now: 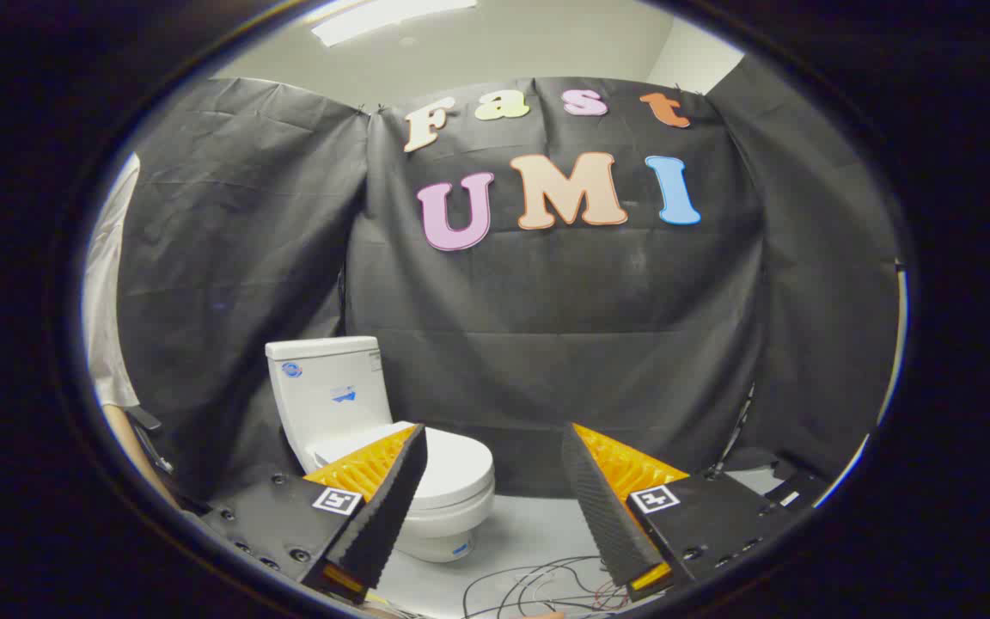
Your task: Open the toilet lid.
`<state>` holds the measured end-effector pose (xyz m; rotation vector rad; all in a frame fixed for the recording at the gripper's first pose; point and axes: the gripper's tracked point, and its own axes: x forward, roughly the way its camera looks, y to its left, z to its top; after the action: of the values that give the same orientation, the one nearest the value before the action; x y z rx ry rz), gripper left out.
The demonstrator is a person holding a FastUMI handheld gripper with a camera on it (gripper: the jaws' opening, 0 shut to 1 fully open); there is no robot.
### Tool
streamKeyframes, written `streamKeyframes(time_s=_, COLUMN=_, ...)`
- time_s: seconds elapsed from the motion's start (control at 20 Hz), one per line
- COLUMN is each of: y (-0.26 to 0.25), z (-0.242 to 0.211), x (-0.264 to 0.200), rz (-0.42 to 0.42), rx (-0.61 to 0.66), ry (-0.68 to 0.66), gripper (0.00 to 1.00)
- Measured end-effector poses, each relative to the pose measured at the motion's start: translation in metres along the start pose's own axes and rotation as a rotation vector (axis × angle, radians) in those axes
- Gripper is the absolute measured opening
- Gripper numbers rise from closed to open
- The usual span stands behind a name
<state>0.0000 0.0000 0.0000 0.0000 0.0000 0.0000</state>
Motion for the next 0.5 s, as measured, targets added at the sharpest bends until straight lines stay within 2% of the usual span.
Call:
streamKeyframes(time_s=0.3, y=-0.002, z=0.001, x=0.004, rz=-0.001, rx=-0.002, ry=0.001, gripper=0.97)
streamKeyframes(time_s=0.5, y=-0.001, z=-0.008, x=0.033, rz=-0.004, rx=-0.003, ry=0.029, gripper=0.97)
